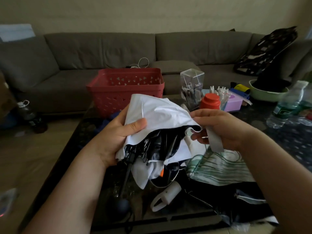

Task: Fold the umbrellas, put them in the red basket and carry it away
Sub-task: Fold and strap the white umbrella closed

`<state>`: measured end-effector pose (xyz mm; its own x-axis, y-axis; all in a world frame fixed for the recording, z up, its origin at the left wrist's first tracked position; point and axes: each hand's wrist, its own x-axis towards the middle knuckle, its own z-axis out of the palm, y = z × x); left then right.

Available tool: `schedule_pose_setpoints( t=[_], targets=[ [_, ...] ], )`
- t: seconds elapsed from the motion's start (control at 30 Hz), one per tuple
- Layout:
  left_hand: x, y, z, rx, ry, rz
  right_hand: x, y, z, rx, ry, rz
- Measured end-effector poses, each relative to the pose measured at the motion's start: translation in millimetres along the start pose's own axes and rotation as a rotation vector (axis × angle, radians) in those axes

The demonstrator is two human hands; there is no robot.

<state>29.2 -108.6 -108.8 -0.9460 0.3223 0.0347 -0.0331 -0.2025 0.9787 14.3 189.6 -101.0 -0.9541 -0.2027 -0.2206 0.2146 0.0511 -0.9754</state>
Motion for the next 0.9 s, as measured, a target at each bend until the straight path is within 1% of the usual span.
schedule_pose_setpoints(
  t=[0.03,0.07,0.1,0.13,0.17,0.2,0.23,0.27,0.3,0.33,0.4,0.47,0.5,0.53,0.6,0.67,0.73,0.8,0.9],
  targets=[
    [0,-1,2,-0.004,0.026,0.002,1,-1,3,-0.17,0.136,-0.067],
    [1,-1,4,-0.001,0.055,0.008,1,-2,7,-0.323,0.293,-0.171],
    [2,-2,5,0.004,0.08,0.015,-1,-6,12,-0.435,0.459,-0.297],
    [2,-1,6,0.007,0.099,0.018,-5,-11,19,-0.49,0.6,-0.445],
    [3,-1,6,0.003,0.109,0.017,-10,-16,26,-0.507,0.686,-0.585],
    [4,-1,6,-0.007,0.116,0.011,-16,-20,30,-0.499,0.698,-0.687],
    [4,-1,6,-0.016,0.119,0.006,-21,-22,34,-0.471,0.647,-0.743],
    [4,1,7,-0.021,0.128,0.003,-24,-22,38,-0.437,0.568,-0.751],
    [4,2,8,-0.022,0.146,0.005,-26,-23,42,-0.428,0.481,-0.713],
    [4,3,9,-0.017,0.175,0.008,-27,-21,44,-0.442,0.401,-0.629],
    [5,5,11,-0.003,0.26,0.012,-24,-15,45,-0.453,0.256,-0.395],
    [7,5,14,-0.018,0.324,0.006,-19,-9,51,-0.344,0.146,-0.221],
    [8,5,15,-0.035,0.328,-0.011,-17,-7,56,-0.261,0.116,-0.187],
    [8,5,16,-0.069,0.306,-0.046,-15,-6,62,-0.16,0.09,-0.168],
    [8,6,20,-0.163,0.208,-0.142,-12,-5,73,0.024,0.019,-0.114],
    [6,10,27,-0.215,0.146,-0.18,-11,-6,85,0.075,-0.059,-0.048],
    [6,13,36,-0.229,0.103,-0.166,-10,-4,97,0.036,-0.066,-0.014],
    [7,14,44,-0.239,0.045,-0.137,-6,1,107,0.054,-0.033,0.022],
    [6,14,52,-0.126,-0.061,-0.105,1,4,112,0.156,0.047,0.044]
  ],
)
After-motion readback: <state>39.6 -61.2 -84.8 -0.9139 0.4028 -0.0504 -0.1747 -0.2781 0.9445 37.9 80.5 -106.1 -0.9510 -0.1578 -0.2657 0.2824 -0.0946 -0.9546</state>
